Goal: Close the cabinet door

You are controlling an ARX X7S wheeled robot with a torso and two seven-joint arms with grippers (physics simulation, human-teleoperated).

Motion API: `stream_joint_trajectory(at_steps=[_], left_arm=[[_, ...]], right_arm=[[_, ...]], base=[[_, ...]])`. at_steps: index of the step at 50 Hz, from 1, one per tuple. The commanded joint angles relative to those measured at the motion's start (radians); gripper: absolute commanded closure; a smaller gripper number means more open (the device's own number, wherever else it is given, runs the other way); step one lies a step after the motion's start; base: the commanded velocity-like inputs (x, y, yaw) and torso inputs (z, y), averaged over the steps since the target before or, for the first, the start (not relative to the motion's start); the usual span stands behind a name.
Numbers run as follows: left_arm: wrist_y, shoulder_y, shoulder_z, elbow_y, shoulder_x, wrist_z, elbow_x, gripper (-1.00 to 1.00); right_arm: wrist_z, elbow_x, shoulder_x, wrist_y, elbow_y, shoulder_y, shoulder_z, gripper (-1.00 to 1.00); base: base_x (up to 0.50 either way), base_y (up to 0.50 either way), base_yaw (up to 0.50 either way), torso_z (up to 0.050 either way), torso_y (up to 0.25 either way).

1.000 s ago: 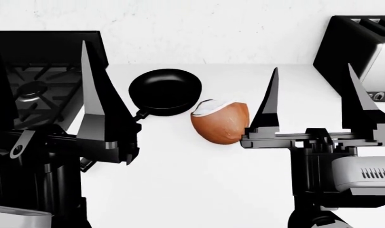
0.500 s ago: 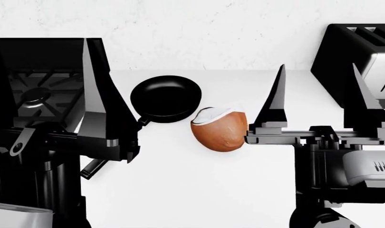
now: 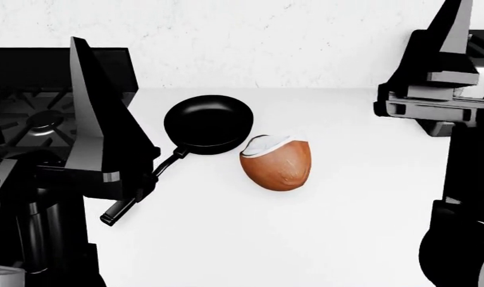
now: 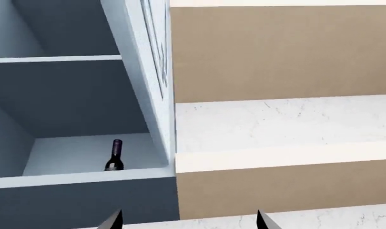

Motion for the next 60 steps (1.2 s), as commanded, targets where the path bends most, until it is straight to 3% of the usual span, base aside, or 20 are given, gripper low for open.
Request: stream_joint_trajectory(at_steps=[1, 9, 20, 31, 44, 60], left_arm=[[0.029, -0.027, -0.028, -0.032, -0.009, -0.005, -0.020, -1.00], [0.037, -0.035, -0.042, -0.046, -0.018, -0.010, -0.028, -1.00], [0.061, -0.027, -0.035, -0.064, -0.022, -0.008, -0.024, -1.00], [0.041, -0.031, -0.027, -0.039, -0.028, -0.017, -0.032, -1.00], [0.048, -0.028, -0.018, -0.054, -0.029, -0.020, -0.040, -1.00], [0.054, -0.026, -0.010, -0.054, -0.035, -0.025, -0.040, -1.00]], right_arm=[[0.038, 0.191, 0.002, 0.155, -0.035, 0.158, 0.154, -1.00], [0.110, 0.409, -0.007, 0.211, -0.003, 0.224, 0.344, -1.00], [0.199, 0.576, 0.084, 0.330, -0.005, 0.357, 0.442, -1.00], [0.203, 0.533, 0.138, 0.398, 0.082, 0.614, 0.262, -1.00], [0.164, 0.505, 0.104, 0.419, 0.214, 0.928, 0.070, -1.00], [0.075, 0.384, 0.049, 0.308, 0.293, 0.858, -0.123, -1.00]], base=[[0.00, 0.00, 0.00, 0.000, 0.000], [0.00, 0.00, 0.00, 0.000, 0.000], [0.00, 0.00, 0.00, 0.000, 0.000], [0.00, 0.00, 0.00, 0.000, 0.000], [0.00, 0.00, 0.00, 0.000, 0.000], [0.00, 0.00, 0.01, 0.005, 0.002]])
